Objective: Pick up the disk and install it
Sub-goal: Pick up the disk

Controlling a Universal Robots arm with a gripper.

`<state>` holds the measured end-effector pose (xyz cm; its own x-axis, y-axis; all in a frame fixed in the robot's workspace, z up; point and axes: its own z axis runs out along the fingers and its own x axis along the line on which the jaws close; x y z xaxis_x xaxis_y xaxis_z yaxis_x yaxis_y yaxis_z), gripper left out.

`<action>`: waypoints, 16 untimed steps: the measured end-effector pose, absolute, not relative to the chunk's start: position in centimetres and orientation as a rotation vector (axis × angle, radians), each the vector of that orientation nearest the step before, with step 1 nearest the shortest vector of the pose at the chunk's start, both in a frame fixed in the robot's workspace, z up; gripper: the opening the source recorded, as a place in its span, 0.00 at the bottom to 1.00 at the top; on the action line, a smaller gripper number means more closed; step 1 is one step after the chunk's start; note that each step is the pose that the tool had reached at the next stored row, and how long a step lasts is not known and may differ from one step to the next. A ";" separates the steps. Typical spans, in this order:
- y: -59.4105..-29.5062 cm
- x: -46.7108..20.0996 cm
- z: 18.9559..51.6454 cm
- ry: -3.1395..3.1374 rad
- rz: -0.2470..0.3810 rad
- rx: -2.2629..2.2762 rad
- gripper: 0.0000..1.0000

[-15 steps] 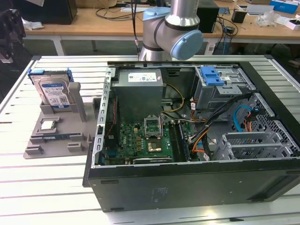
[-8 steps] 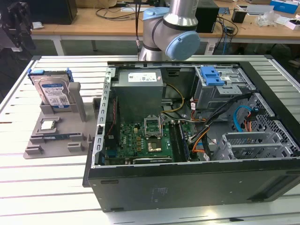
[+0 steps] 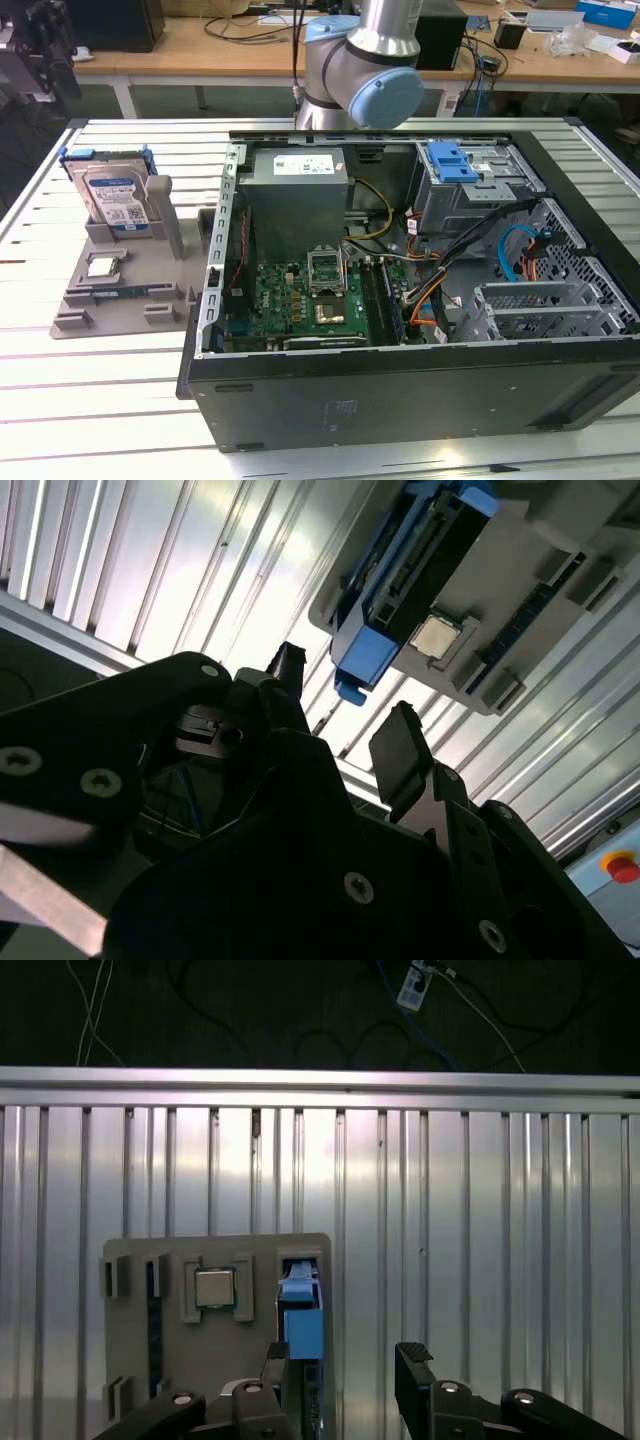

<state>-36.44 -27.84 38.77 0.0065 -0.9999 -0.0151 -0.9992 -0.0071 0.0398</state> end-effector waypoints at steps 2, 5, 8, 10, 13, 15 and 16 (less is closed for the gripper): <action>-27.7 -36.4 38.7 -2.201 -0.061 2.216 0.54; -27.4 -36.4 38.6 -2.201 -0.061 2.216 0.54; -26.8 -36.4 38.4 -2.201 -0.061 2.216 0.54; -26.3 -36.4 38.1 -2.201 -0.060 2.216 0.54; -25.9 -36.4 37.5 -2.200 -0.057 2.215 0.54; -25.9 -36.4 37.3 -2.197 -0.053 2.213 0.54; -26.1 -36.4 37.2 -2.197 -0.050 2.211 0.54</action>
